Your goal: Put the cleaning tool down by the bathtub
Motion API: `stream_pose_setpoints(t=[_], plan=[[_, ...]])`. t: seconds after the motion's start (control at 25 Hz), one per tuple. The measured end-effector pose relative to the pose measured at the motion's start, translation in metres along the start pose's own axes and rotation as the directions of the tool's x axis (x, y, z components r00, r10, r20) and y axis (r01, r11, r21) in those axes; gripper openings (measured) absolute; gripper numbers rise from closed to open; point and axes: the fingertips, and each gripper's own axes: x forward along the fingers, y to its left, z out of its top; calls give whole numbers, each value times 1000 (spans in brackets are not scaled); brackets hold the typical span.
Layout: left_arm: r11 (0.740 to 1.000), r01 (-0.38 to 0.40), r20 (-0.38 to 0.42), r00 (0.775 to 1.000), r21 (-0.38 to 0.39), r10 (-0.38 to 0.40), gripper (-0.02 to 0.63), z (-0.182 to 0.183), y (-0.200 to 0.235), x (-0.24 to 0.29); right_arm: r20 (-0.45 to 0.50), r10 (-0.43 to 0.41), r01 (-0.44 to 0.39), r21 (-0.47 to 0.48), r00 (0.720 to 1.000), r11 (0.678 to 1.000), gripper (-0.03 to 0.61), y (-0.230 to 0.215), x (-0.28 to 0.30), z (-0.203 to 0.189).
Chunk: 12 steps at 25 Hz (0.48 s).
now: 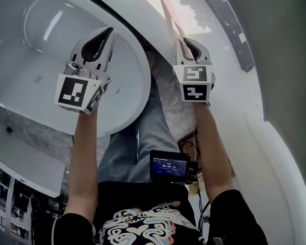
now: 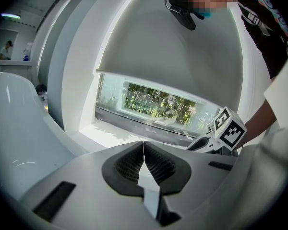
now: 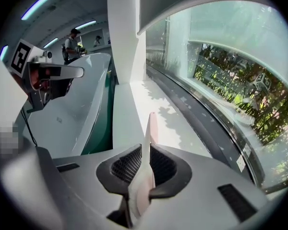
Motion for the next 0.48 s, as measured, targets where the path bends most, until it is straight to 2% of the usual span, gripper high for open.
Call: stream_pose_setpoints(t=[0.28, 0.48], plan=[[1000, 9, 2, 1000, 11, -9, 17, 21, -20, -22, 108, 3, -1, -16, 994, 1000, 28, 8, -38, 24], [1000, 19, 4, 1000, 21, -19, 17, 30, -27, -39, 150, 52, -47, -41, 987, 998, 28, 27, -64, 39]])
